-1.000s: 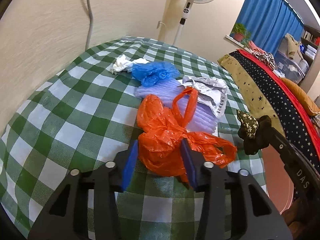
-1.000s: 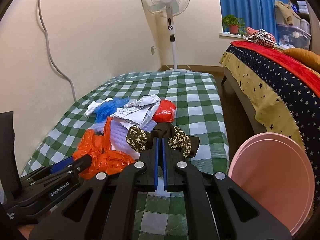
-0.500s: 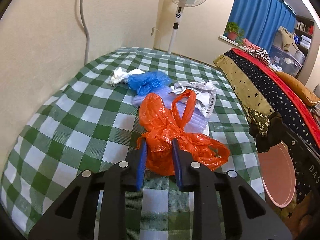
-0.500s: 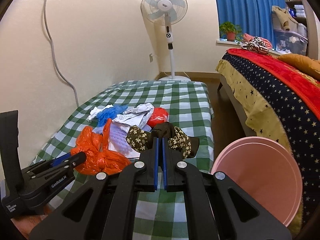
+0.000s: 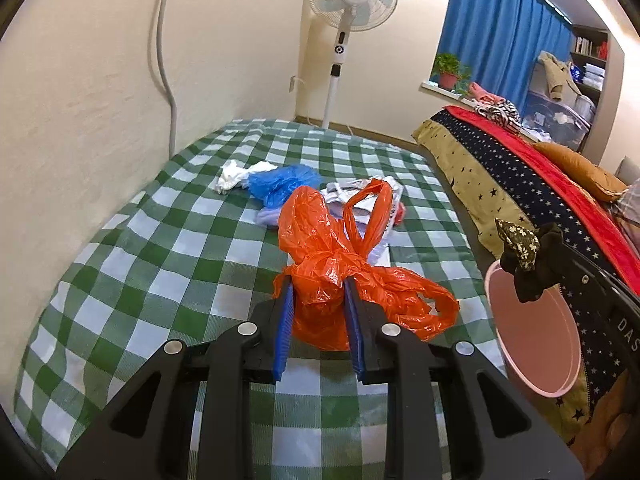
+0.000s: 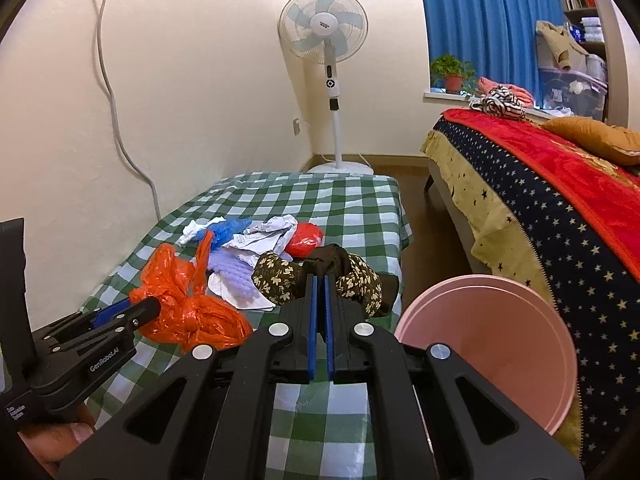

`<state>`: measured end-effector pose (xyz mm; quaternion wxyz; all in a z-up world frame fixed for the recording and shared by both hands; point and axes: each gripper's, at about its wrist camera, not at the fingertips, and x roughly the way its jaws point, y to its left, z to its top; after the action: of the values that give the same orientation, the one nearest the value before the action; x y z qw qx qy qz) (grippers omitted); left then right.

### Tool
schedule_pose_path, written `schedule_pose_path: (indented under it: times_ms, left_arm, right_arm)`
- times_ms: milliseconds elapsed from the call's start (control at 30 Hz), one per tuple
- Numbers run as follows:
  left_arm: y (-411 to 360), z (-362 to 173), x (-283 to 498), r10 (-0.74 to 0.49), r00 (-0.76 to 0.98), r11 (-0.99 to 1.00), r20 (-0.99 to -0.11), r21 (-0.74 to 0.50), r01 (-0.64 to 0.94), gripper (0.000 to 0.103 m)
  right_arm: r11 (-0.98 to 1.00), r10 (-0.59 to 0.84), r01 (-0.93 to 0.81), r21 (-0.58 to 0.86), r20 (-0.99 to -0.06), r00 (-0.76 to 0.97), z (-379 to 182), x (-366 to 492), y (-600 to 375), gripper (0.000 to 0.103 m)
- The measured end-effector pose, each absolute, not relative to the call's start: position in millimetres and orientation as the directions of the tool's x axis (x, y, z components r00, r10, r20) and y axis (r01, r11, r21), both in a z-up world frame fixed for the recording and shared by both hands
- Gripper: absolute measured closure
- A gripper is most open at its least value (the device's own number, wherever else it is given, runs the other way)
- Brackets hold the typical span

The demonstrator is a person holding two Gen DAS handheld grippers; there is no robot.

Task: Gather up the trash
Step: 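Carry the orange bag and patterned cloth in both tools over the pink bin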

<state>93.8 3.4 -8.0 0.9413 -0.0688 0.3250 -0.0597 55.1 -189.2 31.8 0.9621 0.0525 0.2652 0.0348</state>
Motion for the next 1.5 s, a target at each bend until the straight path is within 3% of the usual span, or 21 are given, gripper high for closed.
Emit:
schedule_pose_path:
  times_ms: [1133, 1500]
  left_arm:
    - [-58.3, 29.9, 59.4, -0.279, 0.818, 0.960, -0.503, -0.158, 0.231, 0.079]
    - [-105.5, 19.8, 68.8, -0.359, 0.789, 0.933, -0.499, -0.163, 0.321, 0.079]
  right_arm:
    - [0.988, -0.054, 0.120, 0.099, -0.504, 0.862, 103.9, 20.7, -282.5, 0.099]
    - [0.961, -0.137, 0.243, 0.134, -0.532, 0.836, 79.1, 23.0, -338.4, 0.099]
